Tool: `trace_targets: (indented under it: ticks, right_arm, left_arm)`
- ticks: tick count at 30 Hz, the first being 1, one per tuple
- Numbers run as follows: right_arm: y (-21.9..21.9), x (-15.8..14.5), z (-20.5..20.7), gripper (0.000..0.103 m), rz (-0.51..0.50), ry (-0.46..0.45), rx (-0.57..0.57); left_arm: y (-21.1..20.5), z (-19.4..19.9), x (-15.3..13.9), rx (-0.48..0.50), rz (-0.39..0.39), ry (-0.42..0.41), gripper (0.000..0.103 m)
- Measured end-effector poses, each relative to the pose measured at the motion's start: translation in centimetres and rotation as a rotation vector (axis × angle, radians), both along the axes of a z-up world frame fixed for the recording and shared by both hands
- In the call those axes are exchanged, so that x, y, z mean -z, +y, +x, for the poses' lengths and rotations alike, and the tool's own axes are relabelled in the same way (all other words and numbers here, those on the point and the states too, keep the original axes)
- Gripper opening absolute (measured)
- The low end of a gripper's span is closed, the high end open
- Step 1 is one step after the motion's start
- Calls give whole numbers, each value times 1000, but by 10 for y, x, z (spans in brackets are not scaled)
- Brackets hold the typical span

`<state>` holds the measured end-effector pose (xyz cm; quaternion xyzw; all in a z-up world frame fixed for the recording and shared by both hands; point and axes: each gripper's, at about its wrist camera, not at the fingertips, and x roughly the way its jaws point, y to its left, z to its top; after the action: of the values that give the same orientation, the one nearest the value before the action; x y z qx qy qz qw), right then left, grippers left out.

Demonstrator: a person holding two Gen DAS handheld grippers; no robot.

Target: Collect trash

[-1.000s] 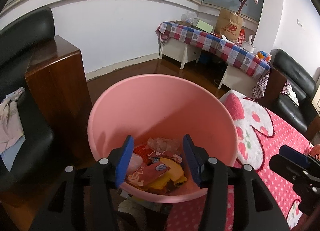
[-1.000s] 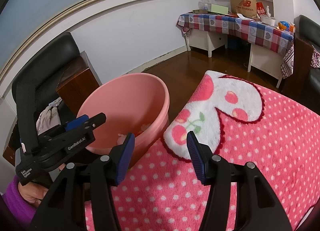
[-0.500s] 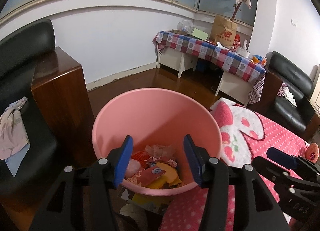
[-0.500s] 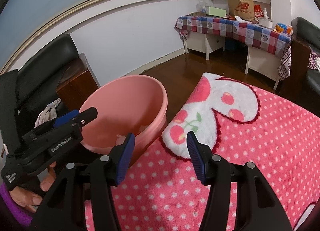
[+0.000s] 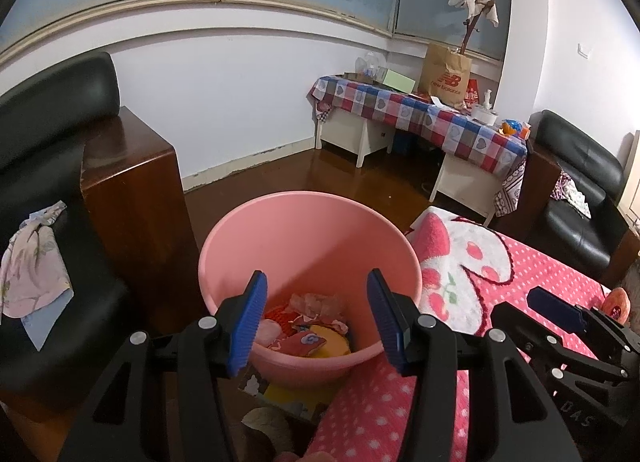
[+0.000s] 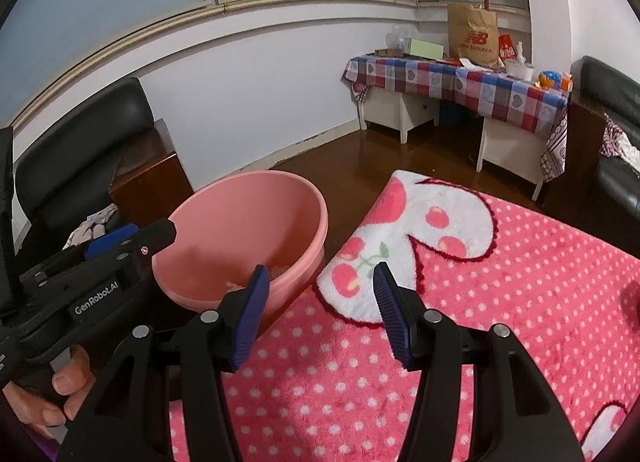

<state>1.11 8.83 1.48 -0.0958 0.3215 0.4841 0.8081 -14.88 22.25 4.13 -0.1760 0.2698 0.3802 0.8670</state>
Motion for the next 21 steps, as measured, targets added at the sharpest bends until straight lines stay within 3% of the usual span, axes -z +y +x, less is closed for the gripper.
trace_targets:
  ticks: [21]
  right_arm:
    - [-36,-14,-33,55,46,-73,-5]
  left_arm:
    - [-43,-25,-21,9,60,-10,49]
